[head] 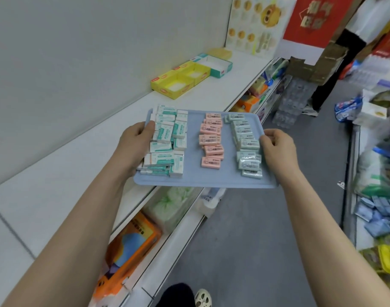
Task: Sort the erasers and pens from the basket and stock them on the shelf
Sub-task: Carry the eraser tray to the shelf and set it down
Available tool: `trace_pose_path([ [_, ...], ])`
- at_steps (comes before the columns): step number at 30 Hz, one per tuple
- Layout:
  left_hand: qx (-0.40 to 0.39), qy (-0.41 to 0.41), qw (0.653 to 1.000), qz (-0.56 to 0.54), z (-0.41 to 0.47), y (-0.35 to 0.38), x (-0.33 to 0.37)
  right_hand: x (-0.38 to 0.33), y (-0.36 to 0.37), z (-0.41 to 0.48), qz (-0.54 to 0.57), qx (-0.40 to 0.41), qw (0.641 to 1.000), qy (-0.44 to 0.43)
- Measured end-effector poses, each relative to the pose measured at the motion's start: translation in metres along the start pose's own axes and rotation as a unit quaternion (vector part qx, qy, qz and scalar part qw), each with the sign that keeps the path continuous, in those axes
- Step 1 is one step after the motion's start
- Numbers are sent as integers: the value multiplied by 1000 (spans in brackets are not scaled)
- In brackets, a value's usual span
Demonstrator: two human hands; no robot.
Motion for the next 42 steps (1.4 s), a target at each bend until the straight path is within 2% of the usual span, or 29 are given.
trace_pose_path([
  [14,-29,11,999,-18,161,86,44,24,-39,159,-4,23,1000,11],
  [20,-11,8,1000,-19,215,117,62,29,-54,235,-5,9,1000,-4],
  [32,116,-10,991,-58,283,189,82,33,-73,401,-37,-89,992,-85],
  [42,179,-22,982,-48,324,186,88,13,-46,482,-44,-124,982,-133],
])
Point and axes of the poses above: each hand's wrist, its own z-axis towards the middle knuckle, its own y-axis out of the palm, x = y × z, the point moved 8 cm from there along z, towards the middle knuckle, and after that the axes turned 8 degrees about -x, right-handed, at the moved point
